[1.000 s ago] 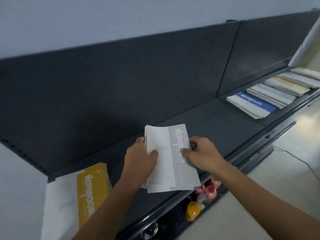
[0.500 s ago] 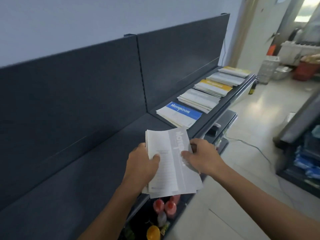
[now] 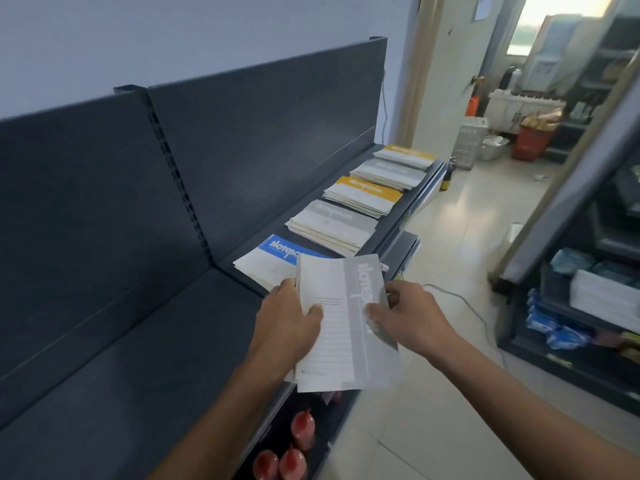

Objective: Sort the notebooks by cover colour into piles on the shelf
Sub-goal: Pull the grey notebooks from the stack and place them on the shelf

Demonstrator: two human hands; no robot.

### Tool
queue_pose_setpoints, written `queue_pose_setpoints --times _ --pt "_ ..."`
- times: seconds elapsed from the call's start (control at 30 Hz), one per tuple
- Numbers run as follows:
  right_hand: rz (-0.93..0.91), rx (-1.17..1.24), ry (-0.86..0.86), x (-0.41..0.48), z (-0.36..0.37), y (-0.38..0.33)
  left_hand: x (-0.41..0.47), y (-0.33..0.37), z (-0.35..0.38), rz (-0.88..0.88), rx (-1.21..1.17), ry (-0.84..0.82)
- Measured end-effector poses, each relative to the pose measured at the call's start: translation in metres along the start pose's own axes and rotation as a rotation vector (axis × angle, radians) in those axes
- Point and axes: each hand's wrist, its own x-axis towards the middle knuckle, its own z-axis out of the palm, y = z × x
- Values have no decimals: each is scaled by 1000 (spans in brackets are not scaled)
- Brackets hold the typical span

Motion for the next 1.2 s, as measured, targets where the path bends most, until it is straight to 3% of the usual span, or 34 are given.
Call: queue_pose_setpoints --times 0.3,0.63,1.2 --pt "9 -64 81 88 -46 19 89 56 46 57 17 -15" --pt "49 -22 49 158 -88 52 149 106 93 73 81 -4" --pt "-147 5 -121 277 -160 120 187 193 158 -110 105 199"
